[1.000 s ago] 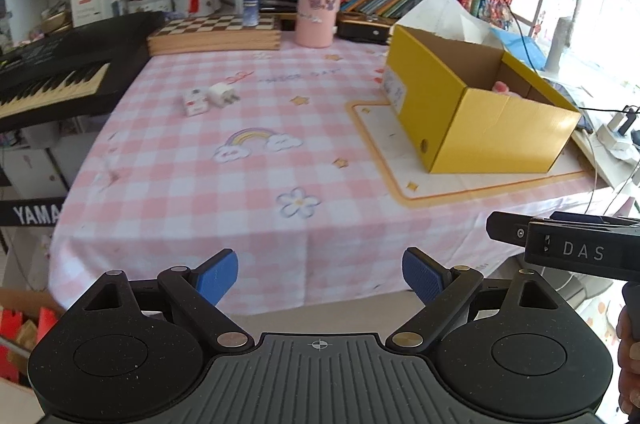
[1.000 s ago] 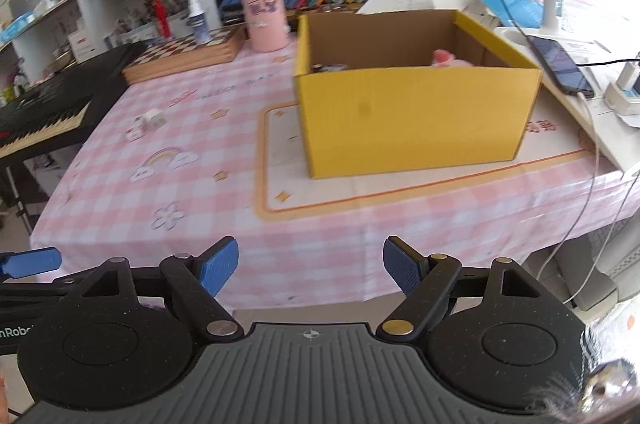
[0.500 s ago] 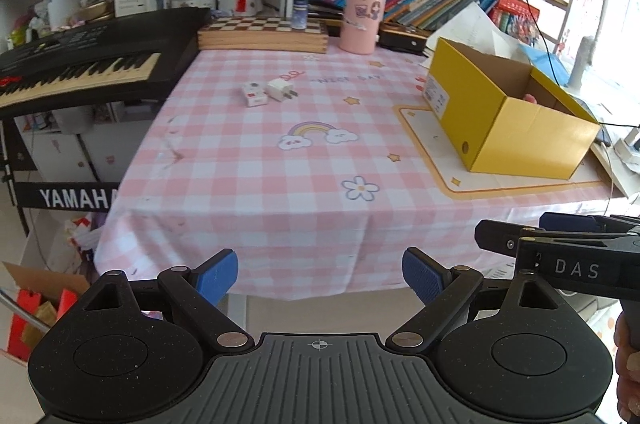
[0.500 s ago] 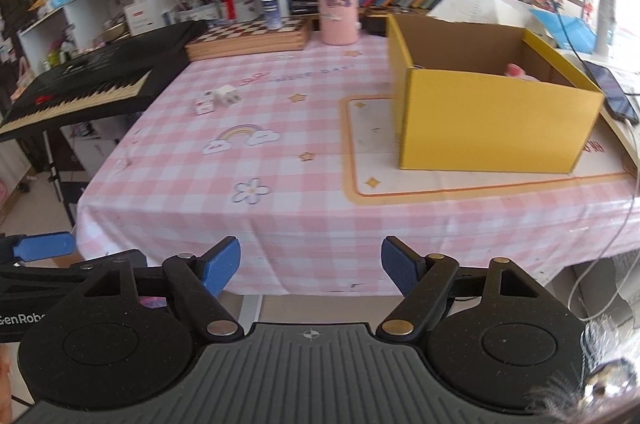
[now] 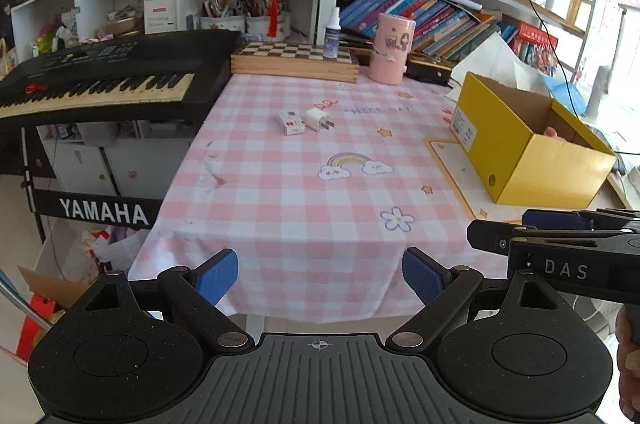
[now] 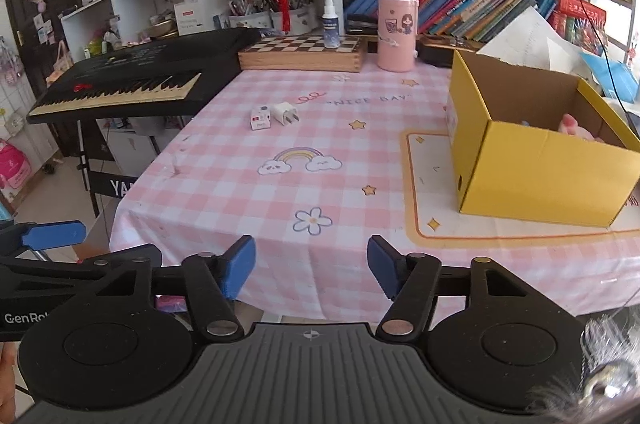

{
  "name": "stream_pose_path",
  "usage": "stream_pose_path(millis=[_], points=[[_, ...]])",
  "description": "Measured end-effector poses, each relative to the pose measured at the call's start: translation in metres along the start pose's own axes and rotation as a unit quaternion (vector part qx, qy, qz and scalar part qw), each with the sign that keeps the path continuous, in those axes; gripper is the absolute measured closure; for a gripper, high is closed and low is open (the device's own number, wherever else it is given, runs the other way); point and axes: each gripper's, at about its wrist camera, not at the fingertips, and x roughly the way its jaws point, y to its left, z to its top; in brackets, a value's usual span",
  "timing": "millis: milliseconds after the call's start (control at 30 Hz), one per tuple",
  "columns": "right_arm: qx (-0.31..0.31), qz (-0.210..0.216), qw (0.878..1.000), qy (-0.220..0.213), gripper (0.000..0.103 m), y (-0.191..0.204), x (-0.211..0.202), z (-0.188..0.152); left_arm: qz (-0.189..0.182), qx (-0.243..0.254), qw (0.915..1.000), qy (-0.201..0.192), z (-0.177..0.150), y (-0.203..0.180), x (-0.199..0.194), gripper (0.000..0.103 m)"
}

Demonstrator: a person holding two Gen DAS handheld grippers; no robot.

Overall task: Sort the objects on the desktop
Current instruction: 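Reach the left tool toward the white box, the right toward the charger plug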

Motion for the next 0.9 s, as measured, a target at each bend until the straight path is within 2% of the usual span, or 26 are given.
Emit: stream_pose_path(millis=[367,600,900], points=[[-0.006,0.016,1.000,0.002,0.046,-0.005,0.030,0.018,0.010,-0.005,0.9999,-0.005,0.017,0.006,0.022,0.012],[-0.014,0.030,0.999,0.030,0.048,-0.014,0.065,0.037,0.022,-0.017,0.9995,0.016,0.033,0.007,0.054,0.012],[-0.031,0.041,0.998,0.039,0.054,-0.028,0.107,0.070,0.036,-0.029,0.9987,0.021,0.065,0.010,0.097,0.012]])
